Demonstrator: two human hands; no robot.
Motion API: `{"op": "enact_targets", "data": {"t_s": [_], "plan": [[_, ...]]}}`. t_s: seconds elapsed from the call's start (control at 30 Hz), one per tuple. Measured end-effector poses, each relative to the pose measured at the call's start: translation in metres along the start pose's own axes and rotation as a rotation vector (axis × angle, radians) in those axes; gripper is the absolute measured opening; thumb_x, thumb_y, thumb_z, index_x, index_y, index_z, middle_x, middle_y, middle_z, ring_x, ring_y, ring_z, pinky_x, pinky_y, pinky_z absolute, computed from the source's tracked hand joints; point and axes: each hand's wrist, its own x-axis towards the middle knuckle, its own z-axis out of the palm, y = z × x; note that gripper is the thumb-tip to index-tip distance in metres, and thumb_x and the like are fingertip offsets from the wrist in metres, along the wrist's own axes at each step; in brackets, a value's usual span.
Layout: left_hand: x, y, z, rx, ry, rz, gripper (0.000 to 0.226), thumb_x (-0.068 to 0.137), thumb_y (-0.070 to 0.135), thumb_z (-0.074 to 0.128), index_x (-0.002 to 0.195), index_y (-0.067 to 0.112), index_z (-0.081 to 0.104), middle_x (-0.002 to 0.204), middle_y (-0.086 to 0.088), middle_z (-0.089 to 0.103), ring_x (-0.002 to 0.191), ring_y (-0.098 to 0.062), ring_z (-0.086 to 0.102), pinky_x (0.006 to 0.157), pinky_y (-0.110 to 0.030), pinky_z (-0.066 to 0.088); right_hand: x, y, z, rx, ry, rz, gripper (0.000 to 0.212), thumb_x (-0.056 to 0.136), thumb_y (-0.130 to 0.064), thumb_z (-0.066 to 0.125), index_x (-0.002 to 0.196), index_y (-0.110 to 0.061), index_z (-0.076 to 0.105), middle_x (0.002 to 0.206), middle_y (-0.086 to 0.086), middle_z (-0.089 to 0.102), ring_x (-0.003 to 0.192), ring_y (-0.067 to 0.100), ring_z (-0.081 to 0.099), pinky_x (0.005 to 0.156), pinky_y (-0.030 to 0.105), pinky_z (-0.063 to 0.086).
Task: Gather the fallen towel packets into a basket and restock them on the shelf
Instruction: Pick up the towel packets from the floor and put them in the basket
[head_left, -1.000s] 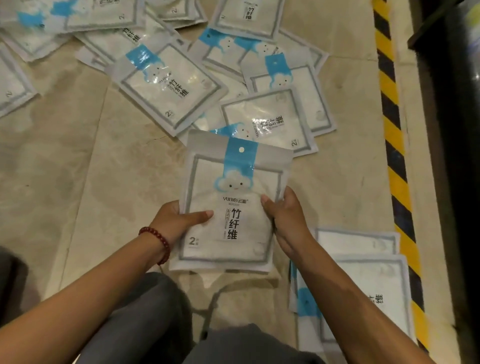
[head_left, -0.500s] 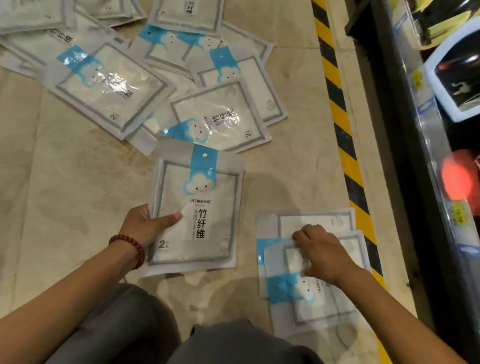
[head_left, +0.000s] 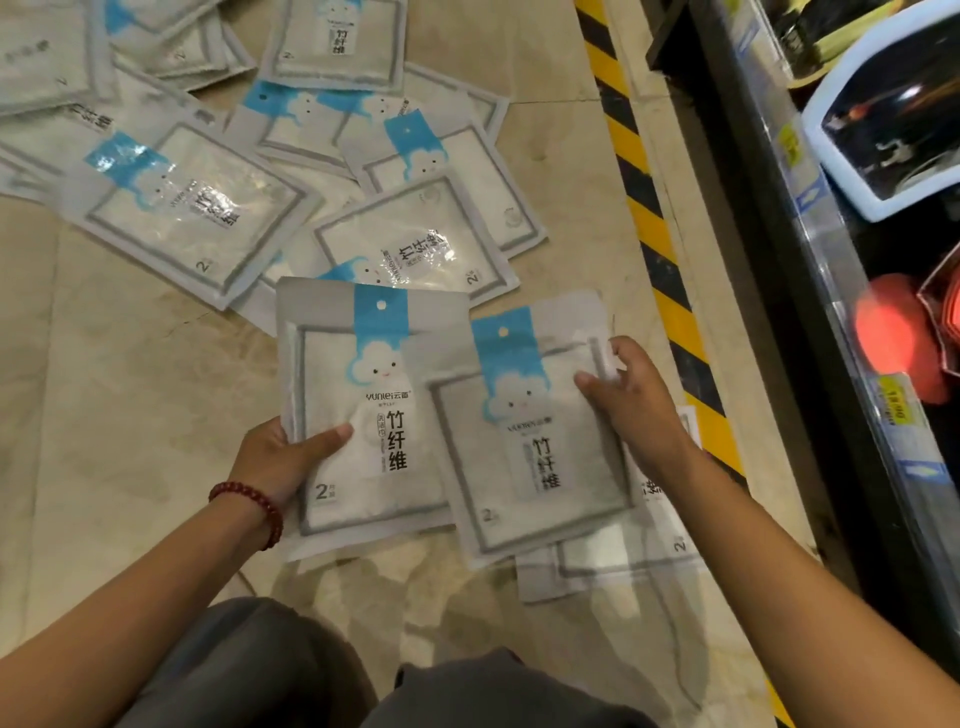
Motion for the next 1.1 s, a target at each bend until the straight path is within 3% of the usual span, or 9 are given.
{"op": "enact_targets", "data": {"t_s": [0.17,0.23,0.33,0.43,0.57,0.67,0.77,0.93,1.1], "plan": [[-0.005,0.002,0.012,-0.057,-0.049,-0.071,0.019,0.075,0.024,0.073,0.081,0.007,0.066,0.069,-0.005,0.073,0.058,-0.016,0.069,0.048,-0.024,0.054,0.013,-0.007,0.063,-0.055,0.286,0.100,0.021,0.087,-0.011,0.061,0.106,-0.012,0.051,0.095,0.004,0.056,0.088,0.022,0.056,0.071,0.028,0.044],[-0.009,0.003,0.015,-0.048,-0.057,-0.091,0.033,0.065,0.036,0.075,0.080,0.008,0.066,0.068,-0.006,0.072,0.057,-0.016,0.068,0.048,-0.023,0.053,0.009,-0.006,0.088,-0.038,0.288,0.128,0.024,0.088,-0.011,0.060,0.109,-0.010,0.050,0.093,0.001,0.054,0.087,0.019,0.053,0.071,0.024,0.039],[-0.015,0.002,0.017,-0.013,-0.091,-0.088,0.042,0.050,0.028,0.079,0.086,0.008,0.067,0.074,-0.008,0.074,0.064,-0.020,0.071,0.050,-0.027,0.055,0.001,-0.001,0.115,0.002,0.228,0.208,0.034,0.089,-0.017,0.057,0.121,-0.007,0.049,0.109,0.007,0.060,0.100,0.025,0.058,0.087,0.036,0.048],[-0.012,0.002,0.011,-0.021,-0.035,-0.061,0.046,0.047,0.019,0.082,0.088,0.007,0.067,0.077,-0.009,0.074,0.069,-0.023,0.072,0.055,-0.034,0.058,0.002,0.003,0.107,-0.114,0.146,0.151,0.012,0.088,-0.018,0.058,0.100,-0.015,0.057,0.092,-0.003,0.061,0.084,0.016,0.058,0.077,0.028,0.044],[0.002,0.002,-0.005,-0.090,0.059,-0.042,0.044,0.044,0.017,0.083,0.085,0.009,0.067,0.079,-0.009,0.074,0.075,-0.026,0.071,0.067,-0.041,0.059,0.008,0.023,0.050,-0.578,-0.021,0.024,0.037,0.085,-0.018,0.063,0.120,-0.008,0.055,0.116,0.006,0.057,0.103,0.018,0.056,0.083,0.023,0.041],[0.008,0.000,-0.016,-0.098,0.068,-0.040,0.050,0.041,0.019,0.086,0.087,0.009,0.069,0.086,-0.012,0.073,0.084,-0.031,0.070,0.082,-0.050,0.053,0.007,0.042,0.006,-1.167,-0.195,0.028,0.064,0.076,-0.020,0.071,0.131,-0.013,0.040,0.132,0.007,0.045,0.119,0.025,0.045,0.090,0.032,0.043],[0.009,-0.003,-0.020,-0.087,0.073,-0.040,0.053,0.037,0.022,0.086,0.086,0.009,0.069,0.084,-0.011,0.074,0.083,-0.031,0.070,0.083,-0.052,0.053,-0.002,0.061,-0.011,-1.397,-0.251,-0.012,0.093,0.074,-0.024,0.075,0.147,-0.016,0.018,0.149,0.003,0.027,0.132,0.024,0.032,0.101,0.037,0.039],[0.009,-0.004,-0.021,-0.089,0.080,-0.026,0.043,0.046,0.017,0.084,0.085,0.009,0.067,0.087,-0.014,0.072,0.083,-0.031,0.070,0.081,-0.049,0.054,-0.010,0.079,-0.009,-1.537,-0.038,-0.151,0.049,0.083,-0.024,0.060,0.128,-0.017,0.044,0.120,0.003,0.050,0.109,0.022,0.046,0.093,0.032,0.032],[0.009,-0.002,-0.030,-0.086,0.074,-0.004,0.039,0.050,0.017,0.082,0.085,0.009,0.067,0.080,-0.009,0.073,0.070,-0.023,0.071,0.057,-0.034,0.058,0.007,0.062,-0.017,-1.401,-0.220,-0.192,0.011,0.081,-0.025,0.062,0.089,-0.021,0.055,0.093,-0.002,0.061,0.092,0.020,0.056,0.071,0.028,0.028]]}}
